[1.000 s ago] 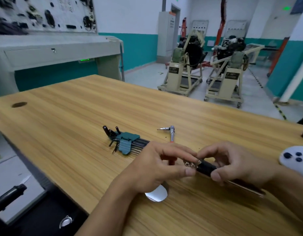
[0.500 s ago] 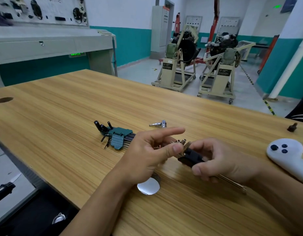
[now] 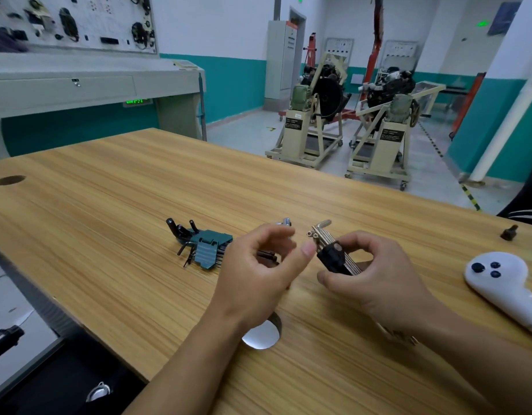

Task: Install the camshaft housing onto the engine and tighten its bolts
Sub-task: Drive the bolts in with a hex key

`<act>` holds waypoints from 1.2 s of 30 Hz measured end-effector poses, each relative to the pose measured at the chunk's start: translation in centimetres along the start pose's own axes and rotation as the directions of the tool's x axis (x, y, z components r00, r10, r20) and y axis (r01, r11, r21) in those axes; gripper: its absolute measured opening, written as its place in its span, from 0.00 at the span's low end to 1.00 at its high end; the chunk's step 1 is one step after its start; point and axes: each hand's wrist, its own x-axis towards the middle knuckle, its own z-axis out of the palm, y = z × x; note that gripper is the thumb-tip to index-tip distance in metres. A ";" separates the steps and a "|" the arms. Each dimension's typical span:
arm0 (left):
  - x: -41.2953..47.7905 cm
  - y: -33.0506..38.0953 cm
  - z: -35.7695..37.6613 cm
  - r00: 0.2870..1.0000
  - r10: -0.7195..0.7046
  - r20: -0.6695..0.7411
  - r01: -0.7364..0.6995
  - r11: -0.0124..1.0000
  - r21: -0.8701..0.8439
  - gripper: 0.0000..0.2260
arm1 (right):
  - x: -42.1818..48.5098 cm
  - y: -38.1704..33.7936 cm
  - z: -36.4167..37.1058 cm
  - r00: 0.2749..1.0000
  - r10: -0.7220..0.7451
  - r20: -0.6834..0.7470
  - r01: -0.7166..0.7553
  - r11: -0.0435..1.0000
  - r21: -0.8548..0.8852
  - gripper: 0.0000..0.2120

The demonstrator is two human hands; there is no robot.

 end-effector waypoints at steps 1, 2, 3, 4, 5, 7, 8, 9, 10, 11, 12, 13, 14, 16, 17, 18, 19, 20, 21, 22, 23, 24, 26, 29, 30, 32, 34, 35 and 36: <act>-0.1 -0.2 0.1 0.999 0.007 -0.035 -0.006 0.999 0.039 0.20 | -0.1 0.0 0.1 1.000 -0.024 -0.015 0.023 0.999 -0.028 0.16; -0.2 -0.3 0.3 0.998 0.022 -0.061 -0.018 0.997 0.080 0.18 | -0.1 0.0 0.1 0.999 -0.045 -0.016 0.044 0.998 -0.052 0.16; -0.2 -0.4 0.5 0.996 0.052 -0.079 -0.042 0.991 0.128 0.16 | -0.2 0.0 0.2 0.998 -0.060 -0.014 0.059 0.996 -0.073 0.16; -0.2 -0.5 0.7 0.992 0.088 -0.092 -0.071 0.982 0.174 0.15 | -0.2 0.0 0.3 0.997 -0.070 -0.016 0.068 0.993 -0.093 0.16; -0.2 -0.6 0.8 0.988 0.122 -0.099 -0.099 0.973 0.210 0.13 | -0.2 0.0 0.3 0.997 -0.075 -0.025 0.072 0.991 -0.112 0.17; -0.2 -0.9 0.9 0.979 0.181 -0.091 -0.155 0.959 0.238 0.08 | -0.3 0.0 0.5 0.995 -0.087 -0.046 0.081 0.988 -0.133 0.17; -0.2 -0.9 1.0 0.973 0.219 -0.072 -0.195 0.948 0.251 0.05 | -0.3 -0.1 0.5 0.995 -0.093 -0.046 0.086 0.988 -0.132 0.17; -0.2 -1.0 1.0 0.966 0.256 -0.049 -0.233 0.933 0.274 0.04 | -0.3 -0.2 0.5 0.994 -0.096 -0.045 0.090 0.988 -0.124 0.16; -0.2 -1.0 1.1 0.960 0.278 -0.036 -0.255 0.920 0.298 0.04 | -0.3 -0.2 0.4 0.995 -0.094 -0.045 0.088 0.990 -0.112 0.16; -0.2 -1.0 1.0 0.962 0.270 -0.040 -0.246 0.920 0.304 0.06 | -0.3 -0.2 0.4 0.995 -0.085 -0.044 0.081 0.992 -0.102 0.15; 0.0 -1.0 0.8 0.971 0.230 -0.063 -0.204 0.938 0.281 0.07 | -0.3 -0.1 0.3 0.997 -0.071 -0.033 0.067 0.994 -0.091 0.15; 0.2 -1.1 0.5 0.981 0.177 -0.084 -0.153 0.960 0.234 0.07 | -0.4 -0.1 0.4 0.999 -0.053 -0.009 0.052 0.996 -0.077 0.15; 0.3 -1.1 0.1 0.989 0.122 -0.080 -0.105 0.977 0.185 0.07 | -0.5 -0.1 0.5 0.999 -0.037 0.020 0.038 0.998 -0.059 0.15; 0.3 -1.0 -0.5 0.999 0.029 0.021 -0.031 0.991 0.132 0.09 | -0.7 -0.1 0.7 0.998 -0.024 0.056 0.026 0.999 -0.042 0.14; 0.2 -0.9 -0.6 0.996 -0.004 0.093 -0.007 0.993 0.118 0.09 | -0.7 0.0 0.7 0.998 -0.026 0.051 0.028 0.999 -0.043 0.14; 0.1 -0.7 -0.6 0.987 -0.025 0.160 0.007 0.994 0.113 0.07 | -0.6 0.1 0.6 0.999 -0.031 0.037 0.032 0.998 -0.046 0.14; -0.1 -0.6 -0.5 0.977 -0.036 0.210 0.012 0.993 0.118 0.06 | -0.5 0.1 0.5 0.999 -0.036 0.023 0.037 0.998 -0.048 0.13; -0.2 -0.6 -0.4 0.971 -0.037 0.236 0.005 0.991 0.135 0.07 | -0.5 0.1 0.5 0.999 -0.041 0.013 0.041 0.998 -0.044 0.13; -0.2 -0.7 -0.3 0.970 -0.032 0.242 -0.004 0.989 0.148 0.09 | -0.4 0.1 0.4 0.999 -0.042 0.011 0.042 0.999 -0.034 0.13; -0.1 -0.9 -0.3 0.973 -0.023 0.231 -0.015 0.987 0.161 0.09 | -0.4 0.2 0.4 0.999 -0.041 0.016 0.041 0.999 -0.022 0.13; 0.0 -1.1 -0.2 0.977 -0.014 0.213 -0.023 0.985 0.168 0.09 | -0.3 0.2 0.4 0.999 -0.036 0.023 0.037 0.999 -0.015 0.12; 0.1 -1.3 -0.2 0.981 -0.003 0.195 -0.032 0.984 0.175 0.08 | -0.2 0.3 0.5 0.999 -0.031 0.027 0.032 0.999 -0.015 0.12; 0.2 -1.4 0.1 0.990 0.014 0.143 -0.039 0.983 0.179 0.08 | -0.1 0.4 0.5 0.999 -0.024 0.021 0.025 0.999 -0.042 0.12; 0.7 -1.6 -0.3 0.997 0.012 -0.082 0.005 0.977 0.213 0.08 | -0.2 0.3 0.2 0.998 -0.022 0.065 0.029 0.993 -0.118 0.13; 1.0 -1.8 -0.7 0.985 0.012 -0.174 0.030 0.970 0.240 0.10 | -0.3 0.2 0.2 0.995 -0.017 0.097 0.029 0.991 -0.129 0.14; 1.3 -2.1 -1.4 0.950 0.021 -0.310 0.065 0.963 0.263 0.10 | -0.5 0.2 0.0 0.989 -0.020 0.144 0.044 0.985 -0.169 0.15; 1.4 -2.3 -1.5 0.929 0.020 -0.369 0.084 0.961 0.265 0.08 | -0.3 0.1 -0.3 0.987 -0.029 0.158 0.062 0.976 -0.209 0.16; 1.3 -2.4 -1.4 0.924 0.020 -0.381 0.095 0.955 0.281 0.07 | 0.0 0.0 -0.5 0.985 -0.029 0.167 0.065 0.974 -0.219 0.16; 1.3 -2.4 -1.5 0.918 0.018 -0.395 0.112 0.947 0.302 0.07 | 0.3 -0.1 -0.8 0.981 -0.023 0.191 0.066 0.972 -0.225 0.16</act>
